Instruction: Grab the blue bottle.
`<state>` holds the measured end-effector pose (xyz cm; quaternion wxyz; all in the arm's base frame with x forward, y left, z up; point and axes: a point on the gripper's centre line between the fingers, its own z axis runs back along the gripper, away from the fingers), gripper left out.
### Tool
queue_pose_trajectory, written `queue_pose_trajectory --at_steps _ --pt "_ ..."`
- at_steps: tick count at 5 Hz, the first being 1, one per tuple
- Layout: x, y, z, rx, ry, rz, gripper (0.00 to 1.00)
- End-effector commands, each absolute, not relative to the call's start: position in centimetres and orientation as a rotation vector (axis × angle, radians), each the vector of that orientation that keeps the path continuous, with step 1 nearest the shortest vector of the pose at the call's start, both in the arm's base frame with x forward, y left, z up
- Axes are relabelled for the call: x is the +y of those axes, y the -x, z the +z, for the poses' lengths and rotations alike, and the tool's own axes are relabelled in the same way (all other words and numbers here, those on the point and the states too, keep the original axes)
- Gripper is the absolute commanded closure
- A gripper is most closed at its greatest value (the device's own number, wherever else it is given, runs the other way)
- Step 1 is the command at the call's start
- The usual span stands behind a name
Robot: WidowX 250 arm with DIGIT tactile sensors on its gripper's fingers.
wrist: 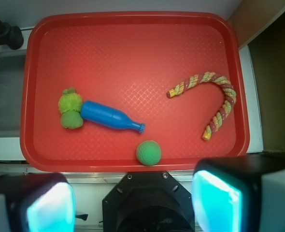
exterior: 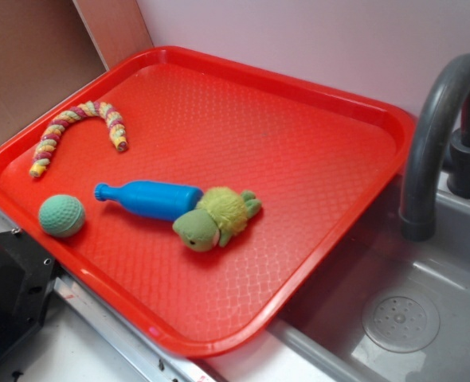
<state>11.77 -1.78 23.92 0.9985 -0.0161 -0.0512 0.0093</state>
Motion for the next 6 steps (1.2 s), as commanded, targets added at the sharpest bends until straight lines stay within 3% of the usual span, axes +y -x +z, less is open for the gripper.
queue_pose_trajectory --at_steps 1,2,3,4,5,6 --pt "-1.8 -11.8 23.9 -0.102 0.032 0.019 0.00" --pt "-1.6 -13.3 22.9 -0.077 -0.002 -0.156 0.00" --pt "-3.2 -14.4 21.9 -0.101 -0.034 -0.403 0.00" --pt "-4.6 -14.6 20.7 -0.101 -0.018 -0.621 0.00" --pt "-6.0 -14.4 18.8 -0.102 -0.083 -0.790 0.00" --pt "-5.1 -14.7 17.2 -0.099 -0.039 -0.828 0.00"
